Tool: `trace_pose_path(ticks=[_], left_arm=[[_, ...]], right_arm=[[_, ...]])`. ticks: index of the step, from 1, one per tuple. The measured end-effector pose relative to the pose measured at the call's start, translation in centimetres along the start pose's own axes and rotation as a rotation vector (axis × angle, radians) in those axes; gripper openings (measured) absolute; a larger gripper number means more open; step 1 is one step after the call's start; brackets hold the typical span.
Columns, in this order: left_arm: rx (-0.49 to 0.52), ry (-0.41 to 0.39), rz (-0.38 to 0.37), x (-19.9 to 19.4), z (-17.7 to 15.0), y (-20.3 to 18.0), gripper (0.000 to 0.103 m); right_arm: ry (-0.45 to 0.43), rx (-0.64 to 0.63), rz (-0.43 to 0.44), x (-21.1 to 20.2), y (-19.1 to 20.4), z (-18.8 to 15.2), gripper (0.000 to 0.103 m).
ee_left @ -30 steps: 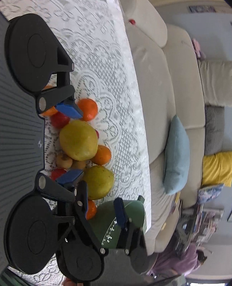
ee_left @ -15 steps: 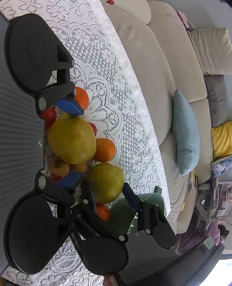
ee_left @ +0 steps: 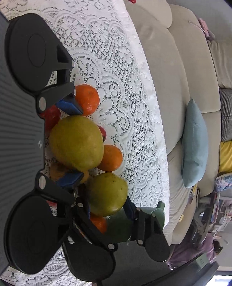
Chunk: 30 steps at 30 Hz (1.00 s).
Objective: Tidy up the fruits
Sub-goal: 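Grasp a yellow-green pear with the left tool while the right tool grasps another pear, then carry both pears over the green colander with both tools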
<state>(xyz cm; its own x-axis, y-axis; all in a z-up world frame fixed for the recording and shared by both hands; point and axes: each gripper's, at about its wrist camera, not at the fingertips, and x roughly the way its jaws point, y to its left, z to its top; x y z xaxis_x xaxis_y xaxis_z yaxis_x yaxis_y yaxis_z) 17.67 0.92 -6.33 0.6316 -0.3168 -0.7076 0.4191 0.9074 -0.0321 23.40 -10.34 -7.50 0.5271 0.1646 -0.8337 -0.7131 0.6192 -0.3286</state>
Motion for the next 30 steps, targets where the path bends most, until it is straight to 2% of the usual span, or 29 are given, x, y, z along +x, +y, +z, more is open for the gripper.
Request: trace_pose_path(ticks=[2, 12, 18, 23, 27, 30], left_arm=[[0.003, -0.008, 0.001, 0.0, 0.0, -0.2, 0.078], [-0.031, -0.019, -0.007, -0.4, -0.1, 0.1, 0.078], [-0.052, -0.053, -0.001, -1.5, -0.1, 0.2, 0.078], [-0.089, -0.062, 0.004, -2.8, 0.3, 0.3, 0.078], [-0.090, -0.044, 0.035, -4.2, 1.3, -0.6, 0.078], [-0.100, -0.034, 0.028, -5.2, 2.1, -1.1, 0.078]], right_arm=[[-0.002, -0.001, -0.006, 0.0, 0.1, 0.0, 0.063], [-0.030, 0.025, -0.015, -1.1, -0.3, 0.2, 0.063], [-0.059, 0.038, -0.004, -2.2, -0.5, 0.5, 0.063], [-0.081, 0.059, 0.021, -3.4, -0.8, 0.7, 0.063], [-0.101, 0.076, 0.056, -4.8, -1.3, 1.0, 0.063], [-0.113, 0.077, 0.075, -6.2, -1.6, 1.0, 0.063]])
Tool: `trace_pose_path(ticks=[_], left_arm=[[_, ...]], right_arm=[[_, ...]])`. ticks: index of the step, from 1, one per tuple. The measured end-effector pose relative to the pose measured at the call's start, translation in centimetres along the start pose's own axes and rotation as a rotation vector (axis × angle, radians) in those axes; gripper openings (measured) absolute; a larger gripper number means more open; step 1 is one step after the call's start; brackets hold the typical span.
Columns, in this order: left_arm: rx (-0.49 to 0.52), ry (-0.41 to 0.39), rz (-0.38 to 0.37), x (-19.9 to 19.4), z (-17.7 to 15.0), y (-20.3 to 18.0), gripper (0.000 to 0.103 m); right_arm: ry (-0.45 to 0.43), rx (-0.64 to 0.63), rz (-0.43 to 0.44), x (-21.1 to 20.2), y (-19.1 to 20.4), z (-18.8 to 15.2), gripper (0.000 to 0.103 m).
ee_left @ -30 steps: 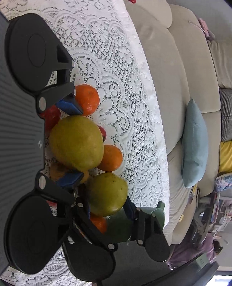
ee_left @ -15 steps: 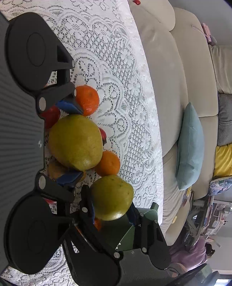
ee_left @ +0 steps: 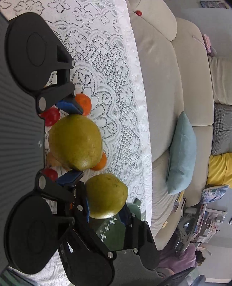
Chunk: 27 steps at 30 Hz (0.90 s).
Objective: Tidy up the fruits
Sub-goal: 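Carry both pears over the green colander with both tools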
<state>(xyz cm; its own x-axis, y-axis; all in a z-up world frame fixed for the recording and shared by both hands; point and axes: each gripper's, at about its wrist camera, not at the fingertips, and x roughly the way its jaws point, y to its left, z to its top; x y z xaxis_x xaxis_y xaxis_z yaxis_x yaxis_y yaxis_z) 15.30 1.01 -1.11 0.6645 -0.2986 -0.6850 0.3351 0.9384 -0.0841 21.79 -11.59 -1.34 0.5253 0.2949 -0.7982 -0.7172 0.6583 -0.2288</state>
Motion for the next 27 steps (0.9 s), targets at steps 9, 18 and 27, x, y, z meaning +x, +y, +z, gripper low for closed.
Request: trace_pose_path(ticks=[9, 18, 27], left_arm=[[0.056, 0.024, 0.033, -1.4, 2.7, -3.1, 0.078], [0.020, 0.063, 0.057, -0.8, 5.2, -6.9, 0.078], [-0.132, 0.120, -0.025, 2.2, 7.3, -10.9, 0.078]], right_arm=[[0.001, -0.006, -0.023, -4.0, -2.4, -0.6, 0.063], [0.062, 0.012, -0.080, -5.4, -6.1, -2.6, 0.063], [0.168, 0.036, -0.093, -5.0, -10.3, -6.1, 0.063]])
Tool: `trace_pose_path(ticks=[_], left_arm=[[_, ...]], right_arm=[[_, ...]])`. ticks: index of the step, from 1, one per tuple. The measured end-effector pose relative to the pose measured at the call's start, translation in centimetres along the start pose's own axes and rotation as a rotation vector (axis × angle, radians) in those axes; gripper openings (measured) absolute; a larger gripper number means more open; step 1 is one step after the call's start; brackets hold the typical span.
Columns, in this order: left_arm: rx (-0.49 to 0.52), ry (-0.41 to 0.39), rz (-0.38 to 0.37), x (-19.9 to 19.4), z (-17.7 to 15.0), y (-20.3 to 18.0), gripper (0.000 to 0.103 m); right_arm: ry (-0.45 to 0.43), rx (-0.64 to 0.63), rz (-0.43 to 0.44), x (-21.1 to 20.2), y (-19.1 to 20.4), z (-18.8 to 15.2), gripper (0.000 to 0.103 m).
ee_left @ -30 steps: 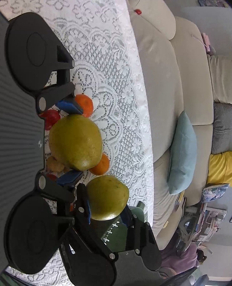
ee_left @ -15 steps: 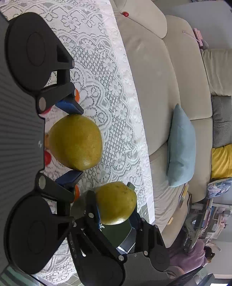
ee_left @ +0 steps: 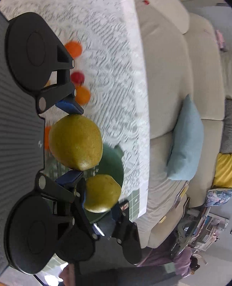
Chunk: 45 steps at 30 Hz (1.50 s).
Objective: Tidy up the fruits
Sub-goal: 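Carry both pears over the green colander with both tools, then open both tools to drop the pears into the green colander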
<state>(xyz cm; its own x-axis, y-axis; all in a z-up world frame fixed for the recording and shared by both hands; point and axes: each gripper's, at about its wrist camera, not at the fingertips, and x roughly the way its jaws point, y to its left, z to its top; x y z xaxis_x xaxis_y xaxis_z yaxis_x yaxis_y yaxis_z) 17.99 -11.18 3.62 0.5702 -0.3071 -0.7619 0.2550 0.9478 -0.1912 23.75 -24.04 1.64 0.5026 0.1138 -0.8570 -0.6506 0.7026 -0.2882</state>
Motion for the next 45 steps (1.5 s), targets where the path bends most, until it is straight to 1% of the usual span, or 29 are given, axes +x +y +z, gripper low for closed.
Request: trace_pose_path(ticks=[3, 7, 10, 16, 20, 24, 28, 29, 30, 33, 37, 43, 45], left_arm=[[-0.047, 0.053, -0.033, 1.7, 0.6, -0.9, 0.078], [-0.077, 0.110, -0.060, 3.3, 0.8, -1.9, 0.078], [-0.105, 0.150, -0.060, 4.6, 0.8, -2.4, 0.078], [-0.121, 0.229, -0.060, 6.9, 0.8, -2.9, 0.078], [-0.101, 0.275, -0.044, 8.4, 0.8, -3.5, 0.078], [-0.072, 0.294, -0.021, 9.3, 1.0, -3.9, 0.078], [-0.070, 0.328, -0.021, 10.2, 1.1, -3.8, 0.078], [-0.059, 0.337, -0.012, 10.4, 1.1, -3.9, 0.078], [-0.034, 0.343, 0.015, 10.7, 1.2, -4.2, 0.078], [0.023, 0.347, 0.045, 11.0, 1.2, -4.7, 0.078], [0.047, 0.356, 0.066, 11.0, 1.2, -5.0, 0.078], [0.066, 0.362, 0.076, 11.1, 1.2, -5.3, 0.078], [0.091, 0.360, 0.082, 11.1, 1.0, -5.5, 0.078]], right_arm=[[0.031, 0.011, 0.010, 0.8, -1.0, -1.3, 0.063], [0.043, 0.025, 0.045, 1.5, -1.8, -2.7, 0.063], [0.055, 0.016, 0.068, 2.2, -2.0, -3.3, 0.063], [0.094, -0.015, 0.111, 4.1, -1.9, -3.4, 0.063], [0.113, -0.031, 0.137, 5.0, -1.9, -3.6, 0.063], [0.124, -0.038, 0.168, 5.6, -1.9, -4.0, 0.063], [0.136, -0.044, 0.186, 6.2, -2.2, -4.3, 0.063], [0.143, -0.043, 0.193, 6.3, -2.3, -4.4, 0.063], [0.151, -0.043, 0.199, 6.5, -2.3, -4.5, 0.063], [0.158, -0.047, 0.217, 6.9, -2.2, -4.7, 0.063], [0.158, -0.053, 0.237, 7.1, -2.1, -4.7, 0.063], [0.175, -0.065, 0.238, 6.9, -2.0, -4.6, 0.063], [0.180, -0.070, 0.236, 6.8, -1.9, -4.7, 0.063]])
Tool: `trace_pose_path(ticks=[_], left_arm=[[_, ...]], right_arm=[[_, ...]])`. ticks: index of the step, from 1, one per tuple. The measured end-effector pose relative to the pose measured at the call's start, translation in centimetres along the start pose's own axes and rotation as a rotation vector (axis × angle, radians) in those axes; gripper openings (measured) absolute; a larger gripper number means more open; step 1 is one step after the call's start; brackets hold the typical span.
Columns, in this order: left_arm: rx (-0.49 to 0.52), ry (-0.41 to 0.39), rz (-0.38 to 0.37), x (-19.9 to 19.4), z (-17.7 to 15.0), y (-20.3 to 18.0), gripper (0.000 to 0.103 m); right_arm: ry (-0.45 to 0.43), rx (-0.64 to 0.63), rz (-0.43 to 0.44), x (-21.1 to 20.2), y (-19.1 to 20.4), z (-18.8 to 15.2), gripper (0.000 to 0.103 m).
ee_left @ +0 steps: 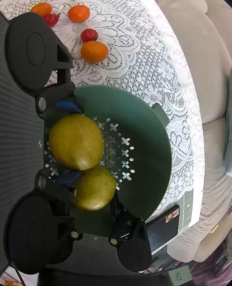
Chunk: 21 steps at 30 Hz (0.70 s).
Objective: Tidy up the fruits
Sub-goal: 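Open both tools to drop the pears into the green colander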
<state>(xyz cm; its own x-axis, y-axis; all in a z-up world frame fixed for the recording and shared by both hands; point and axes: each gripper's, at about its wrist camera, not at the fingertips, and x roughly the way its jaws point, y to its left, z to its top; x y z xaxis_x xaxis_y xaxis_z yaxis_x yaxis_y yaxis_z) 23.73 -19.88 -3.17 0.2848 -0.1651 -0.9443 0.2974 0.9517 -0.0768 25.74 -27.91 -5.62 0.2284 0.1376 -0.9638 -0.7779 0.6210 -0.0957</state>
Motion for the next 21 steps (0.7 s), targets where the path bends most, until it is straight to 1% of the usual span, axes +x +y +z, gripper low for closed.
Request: trace_pose_path(ticks=[5, 12, 21], left_arm=[[0.015, 0.001, 0.008, 0.1, -0.1, -0.1, 0.078], [0.022, 0.017, -0.009, 0.2, -0.1, 0.4, 0.081], [0.029, 0.038, -0.036, -0.1, -0.2, 0.8, 0.081]], right_arm=[[0.007, -0.008, -0.006, 0.0, 0.2, -0.2, 0.063], [0.021, -0.026, -0.002, 0.1, 0.4, 0.2, 0.063], [0.079, -0.057, 0.008, 0.0, 0.3, 0.9, 0.063]])
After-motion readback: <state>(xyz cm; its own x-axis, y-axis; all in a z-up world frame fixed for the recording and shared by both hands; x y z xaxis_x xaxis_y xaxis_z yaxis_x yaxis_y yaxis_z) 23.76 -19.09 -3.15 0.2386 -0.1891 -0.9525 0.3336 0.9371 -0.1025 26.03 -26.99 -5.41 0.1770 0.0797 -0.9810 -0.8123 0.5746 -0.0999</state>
